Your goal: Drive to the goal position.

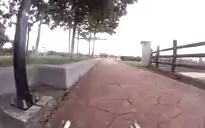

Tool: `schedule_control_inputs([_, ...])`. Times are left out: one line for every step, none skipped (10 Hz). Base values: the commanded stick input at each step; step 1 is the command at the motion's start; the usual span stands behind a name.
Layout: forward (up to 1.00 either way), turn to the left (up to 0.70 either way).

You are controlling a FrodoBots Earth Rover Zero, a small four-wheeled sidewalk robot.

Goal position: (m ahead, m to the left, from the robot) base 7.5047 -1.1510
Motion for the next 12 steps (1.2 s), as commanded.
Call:
schedule_control_inputs([0.70, 0.06])
schedule_control_inputs([0.70, 0.07])
schedule_control_inputs([0.70, 0.07])
schedule_control_inputs([0.70, 0.07])
schedule_control_inputs([0.70, 0.07])
schedule_control_inputs([0.70, 0.07])
schedule_control_inputs([0.70, 0.07])
schedule_control_inputs([0.70, 0.07])
schedule_control_inputs([0.70, 0.07])
schedule_control_inputs([0.70, 0.07])
schedule_control_inputs([0.70, 0.07])
schedule_control_inputs([0.70, 0.07])
